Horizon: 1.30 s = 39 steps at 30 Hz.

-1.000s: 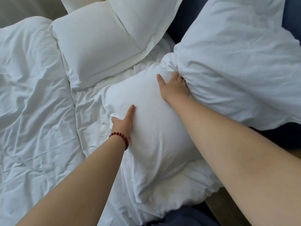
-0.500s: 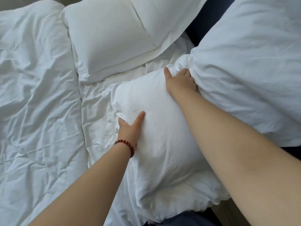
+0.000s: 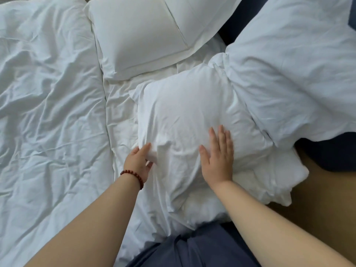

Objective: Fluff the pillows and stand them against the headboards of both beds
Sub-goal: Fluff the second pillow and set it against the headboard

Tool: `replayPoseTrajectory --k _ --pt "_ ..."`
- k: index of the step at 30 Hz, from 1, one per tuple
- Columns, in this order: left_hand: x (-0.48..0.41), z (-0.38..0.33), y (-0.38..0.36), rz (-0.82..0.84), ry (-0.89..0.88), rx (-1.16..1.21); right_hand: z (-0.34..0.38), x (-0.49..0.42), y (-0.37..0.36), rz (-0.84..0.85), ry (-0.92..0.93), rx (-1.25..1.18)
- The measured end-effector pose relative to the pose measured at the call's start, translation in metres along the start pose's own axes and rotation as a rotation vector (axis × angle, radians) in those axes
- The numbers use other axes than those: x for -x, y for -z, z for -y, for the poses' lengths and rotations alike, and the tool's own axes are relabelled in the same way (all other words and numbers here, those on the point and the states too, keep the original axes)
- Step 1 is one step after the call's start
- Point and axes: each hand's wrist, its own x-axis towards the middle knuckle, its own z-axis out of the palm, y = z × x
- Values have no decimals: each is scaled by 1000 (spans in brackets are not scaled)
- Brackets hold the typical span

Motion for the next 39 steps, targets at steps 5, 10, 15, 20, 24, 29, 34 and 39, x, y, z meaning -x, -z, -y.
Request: replayPoseTrajectory --k 5,10,15,20,24,29,34,39 --pt "23 34 11 311 221 -196 -12 63 -12 -33 -477 -352" --pt "32 60 23 243 122 -301 -24 73 -23 47 -1294 -1176" --pt "37 68 46 338 165 -235 -26 62 -28 110 -1315 -1439" --pt "38 73 56 52 -50 -211 -32 72 -34 -99 -1230 -1093" --pt "40 73 53 53 -5 -200 -30 82 -26 -177 -1304 -1238" --pt "57 102 52 289 286 -291 -56 64 0 -87 -1269 -1515" --pt "49 111 59 12 77 -392 -68 47 4 -92 -1311 -1347" --pt "56 120 55 -89 27 -429 -87 65 11 -78 -1248 -1445"
